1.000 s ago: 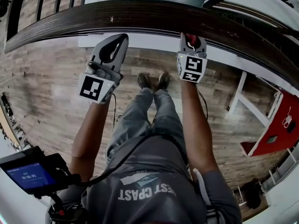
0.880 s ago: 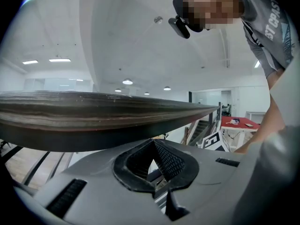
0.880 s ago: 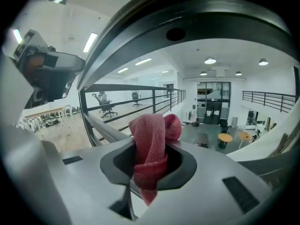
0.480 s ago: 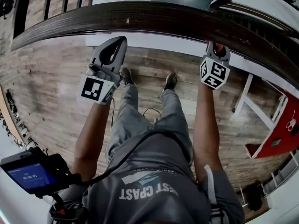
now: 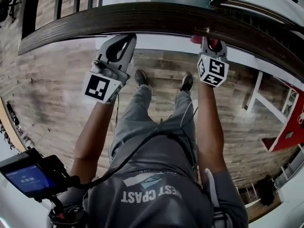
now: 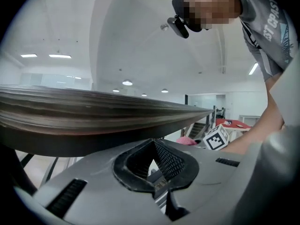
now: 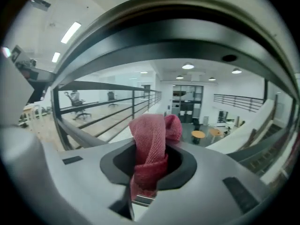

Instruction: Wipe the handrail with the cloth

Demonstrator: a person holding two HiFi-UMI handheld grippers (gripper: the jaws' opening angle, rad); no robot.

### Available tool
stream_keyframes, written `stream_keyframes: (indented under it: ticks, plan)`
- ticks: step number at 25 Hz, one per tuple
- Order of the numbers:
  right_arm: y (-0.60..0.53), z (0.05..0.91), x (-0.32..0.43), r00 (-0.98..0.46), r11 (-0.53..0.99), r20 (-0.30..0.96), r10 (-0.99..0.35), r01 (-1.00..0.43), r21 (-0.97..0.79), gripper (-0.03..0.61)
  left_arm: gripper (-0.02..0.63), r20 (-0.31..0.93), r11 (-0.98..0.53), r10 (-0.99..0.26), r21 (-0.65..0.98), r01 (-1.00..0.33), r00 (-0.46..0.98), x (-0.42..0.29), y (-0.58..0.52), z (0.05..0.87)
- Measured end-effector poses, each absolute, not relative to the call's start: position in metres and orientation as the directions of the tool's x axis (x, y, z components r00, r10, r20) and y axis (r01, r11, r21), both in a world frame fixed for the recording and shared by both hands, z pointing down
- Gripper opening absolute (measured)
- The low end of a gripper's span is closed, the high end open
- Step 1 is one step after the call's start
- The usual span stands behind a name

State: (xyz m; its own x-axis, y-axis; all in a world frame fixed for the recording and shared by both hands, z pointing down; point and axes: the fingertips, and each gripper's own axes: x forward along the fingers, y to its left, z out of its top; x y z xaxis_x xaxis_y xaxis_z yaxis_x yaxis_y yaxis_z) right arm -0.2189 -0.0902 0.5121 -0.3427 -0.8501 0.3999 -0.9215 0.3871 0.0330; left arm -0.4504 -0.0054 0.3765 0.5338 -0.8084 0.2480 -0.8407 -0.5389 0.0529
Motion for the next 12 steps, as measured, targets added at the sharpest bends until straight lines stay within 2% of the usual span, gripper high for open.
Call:
stream_keyframes:
  ticks: [3, 5, 10, 12]
  plan:
    - [-0.09, 0.518, -0.173, -0.156, 0.204, 0.444, -0.882, -0.977, 0.063, 0.078, 0.006, 0.249, -0.53, -0.813, 0.06, -0.846, 0.527, -0.507, 0.001, 0.373]
    - [-0.088, 0.52, -0.194, -0.153, 0.204, 0.453, -0.878, -0.977, 0.066, 0.078, 0.005, 0.243, -0.516, -0.822, 0.063, -0.854, 0.514, -0.534, 0.002, 0.374]
    - [-0.071, 0.523, -0.353, -0.44, 0.499, 0.427, -0.79, -0.866, 0.03, 0.078, 0.005, 0.25, -0.519, -0.817, 0.073, -0.852, 0.519, -0.526, 0.002, 0.386]
    - [-0.067, 0.523, -0.389, -0.521, 0.57, 0.419, -0.743, -0.822, -0.01, 0.078, 0.006, 0.256, -0.525, -0.812, 0.069, -0.848, 0.524, -0.511, -0.001, 0.386]
